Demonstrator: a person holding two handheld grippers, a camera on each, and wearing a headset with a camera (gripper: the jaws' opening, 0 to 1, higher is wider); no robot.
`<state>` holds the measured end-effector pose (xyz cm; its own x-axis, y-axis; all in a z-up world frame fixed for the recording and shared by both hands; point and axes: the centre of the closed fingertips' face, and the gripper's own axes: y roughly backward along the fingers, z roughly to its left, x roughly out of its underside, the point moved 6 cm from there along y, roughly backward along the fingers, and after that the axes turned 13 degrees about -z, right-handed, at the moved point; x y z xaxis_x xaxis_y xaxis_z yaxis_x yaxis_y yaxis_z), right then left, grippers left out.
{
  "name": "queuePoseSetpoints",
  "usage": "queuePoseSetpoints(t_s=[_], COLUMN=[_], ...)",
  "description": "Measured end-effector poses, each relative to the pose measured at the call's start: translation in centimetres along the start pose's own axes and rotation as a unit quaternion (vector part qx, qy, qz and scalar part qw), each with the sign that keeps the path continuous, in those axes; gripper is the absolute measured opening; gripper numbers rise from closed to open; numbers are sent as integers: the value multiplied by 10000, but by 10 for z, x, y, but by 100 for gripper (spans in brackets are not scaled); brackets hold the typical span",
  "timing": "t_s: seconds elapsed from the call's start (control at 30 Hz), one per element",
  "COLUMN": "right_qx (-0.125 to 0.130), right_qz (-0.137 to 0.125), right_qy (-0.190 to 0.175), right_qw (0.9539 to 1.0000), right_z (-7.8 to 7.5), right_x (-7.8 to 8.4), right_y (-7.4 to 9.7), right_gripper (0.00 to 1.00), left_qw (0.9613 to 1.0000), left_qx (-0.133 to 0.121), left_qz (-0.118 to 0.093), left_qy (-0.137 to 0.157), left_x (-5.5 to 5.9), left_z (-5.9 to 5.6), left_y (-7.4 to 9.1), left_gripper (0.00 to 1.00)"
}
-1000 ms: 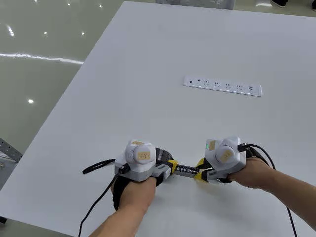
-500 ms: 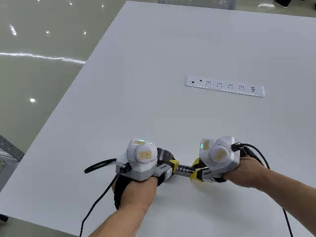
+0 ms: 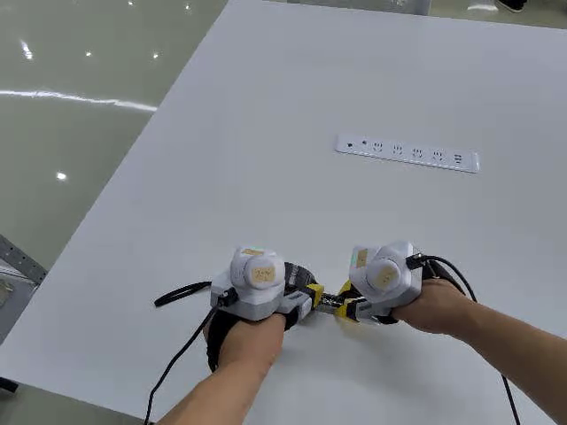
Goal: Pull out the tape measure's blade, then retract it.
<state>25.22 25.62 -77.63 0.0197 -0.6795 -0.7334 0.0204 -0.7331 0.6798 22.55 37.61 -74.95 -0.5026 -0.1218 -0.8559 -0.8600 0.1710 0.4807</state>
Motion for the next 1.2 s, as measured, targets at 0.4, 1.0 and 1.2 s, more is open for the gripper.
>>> queuePoseSetpoints(t_s=[0.4,1.0,1.2], right_qx=[30,37,42], right_qz=[-21,-55,-60], right_qy=[-9,-27,-25], right_qw=[10000,10000,10000], right_z=[2,1,1], right_x=[-7,-13,-16], right_y=[-9,-18,-20], right_gripper=[12,12,12], left_qw=[10000,10000,10000], left_qx=[18,39,50], left_qz=[5,27,29], left_qy=[26,36,35], left_x=[-1,0,0], left_z=[1,1,1], left_y=[0,-1,0], left_gripper=[56,56,56])
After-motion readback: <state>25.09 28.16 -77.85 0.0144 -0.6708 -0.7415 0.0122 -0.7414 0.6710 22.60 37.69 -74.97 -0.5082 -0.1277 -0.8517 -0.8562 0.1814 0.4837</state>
